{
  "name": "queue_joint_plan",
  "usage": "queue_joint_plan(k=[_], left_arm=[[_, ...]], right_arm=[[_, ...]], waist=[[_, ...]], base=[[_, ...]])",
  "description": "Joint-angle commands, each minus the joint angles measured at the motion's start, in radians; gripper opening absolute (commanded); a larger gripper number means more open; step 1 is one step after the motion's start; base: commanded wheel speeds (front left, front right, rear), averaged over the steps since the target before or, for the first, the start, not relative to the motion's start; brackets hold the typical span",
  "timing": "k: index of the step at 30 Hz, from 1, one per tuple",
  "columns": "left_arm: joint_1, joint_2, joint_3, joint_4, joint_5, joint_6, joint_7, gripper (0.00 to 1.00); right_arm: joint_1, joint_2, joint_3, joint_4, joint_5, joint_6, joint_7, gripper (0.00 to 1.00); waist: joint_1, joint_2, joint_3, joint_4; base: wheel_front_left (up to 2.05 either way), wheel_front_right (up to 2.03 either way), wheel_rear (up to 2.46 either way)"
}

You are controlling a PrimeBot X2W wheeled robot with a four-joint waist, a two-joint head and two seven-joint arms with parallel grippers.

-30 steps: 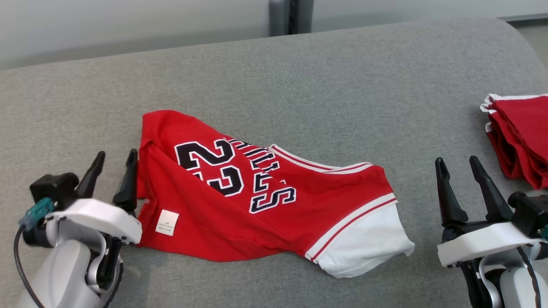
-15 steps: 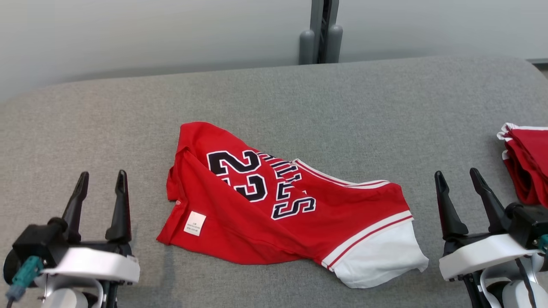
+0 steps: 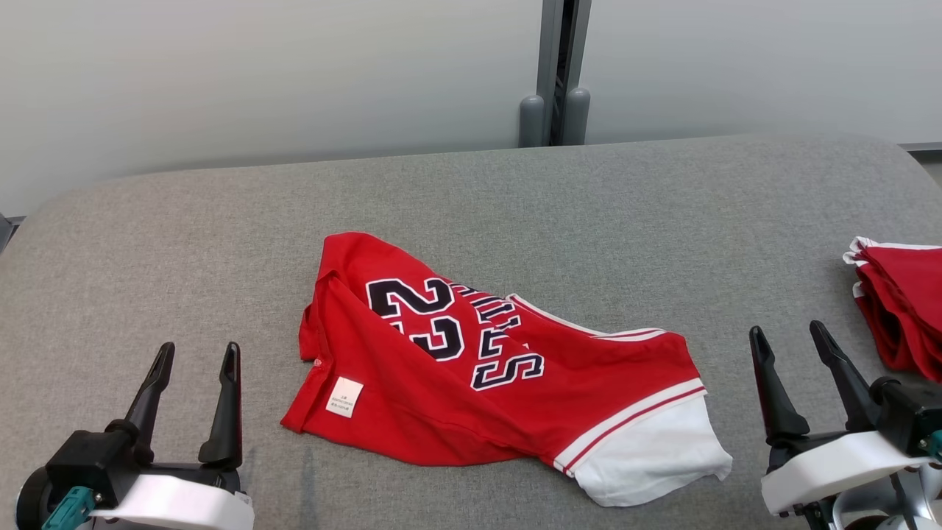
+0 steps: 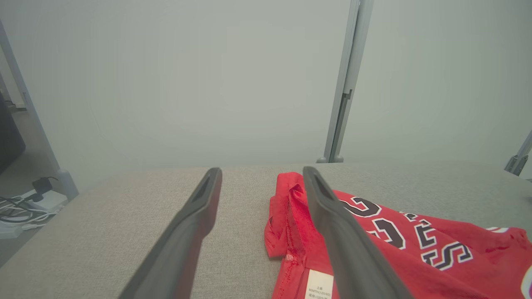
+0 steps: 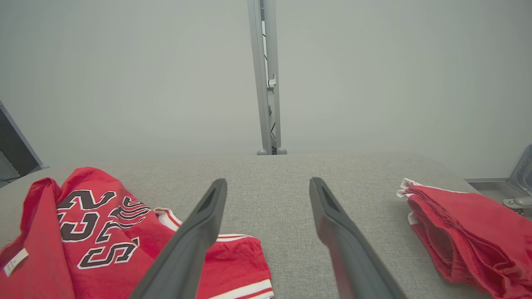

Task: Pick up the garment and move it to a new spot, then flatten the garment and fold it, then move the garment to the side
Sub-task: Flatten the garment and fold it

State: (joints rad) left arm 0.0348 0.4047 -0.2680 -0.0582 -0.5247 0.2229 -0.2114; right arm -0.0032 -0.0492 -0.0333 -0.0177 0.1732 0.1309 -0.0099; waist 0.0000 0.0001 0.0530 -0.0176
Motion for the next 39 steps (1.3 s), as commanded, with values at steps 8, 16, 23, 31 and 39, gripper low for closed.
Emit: queue_joint_plan(k=[8,16,23,31,39], left_arm=[[-0.010,0.010,-0.004,-0.011,0.007,0.010,0.011,1.00],[-0.068,0.022,-0.033,0.011,0.019,-0.010,0.050,1.00],[-0.172,0.008,-0.124,0.167,-0.023,-0.109,0.193,1.00],[-0.286,0.005,-0.179,0.366,-0.055,-0.196,0.311,1.00],[-0.329,0.017,-0.163,0.441,-0.064,-0.215,0.278,0.00]], right_arm=[[0.013,-0.004,-0.004,-0.018,0.001,0.000,0.008,1.00],[-0.002,-0.004,0.003,-0.023,0.003,0.000,0.010,1.00],[-0.028,-0.004,0.032,-0.015,0.011,0.000,0.005,1.00],[-0.063,-0.004,0.065,0.016,0.021,0.000,-0.017,1.00],[-0.066,-0.004,0.057,0.040,0.029,0.000,-0.036,1.00]], waist=[[0.0000,-0.0001,0.000,0.003],[0.0000,-0.0001,0.022,-0.005],[0.0000,-0.0001,0.081,-0.039],[0.0000,-0.0001,0.146,-0.091],[0.0000,-0.0001,0.170,-0.110]], base=[[0.00,0.00,0.00],[0.00,0.00,0.00],[0.00,0.00,0.00],[0.00,0.00,0.00],[0.00,0.00,0.00]])
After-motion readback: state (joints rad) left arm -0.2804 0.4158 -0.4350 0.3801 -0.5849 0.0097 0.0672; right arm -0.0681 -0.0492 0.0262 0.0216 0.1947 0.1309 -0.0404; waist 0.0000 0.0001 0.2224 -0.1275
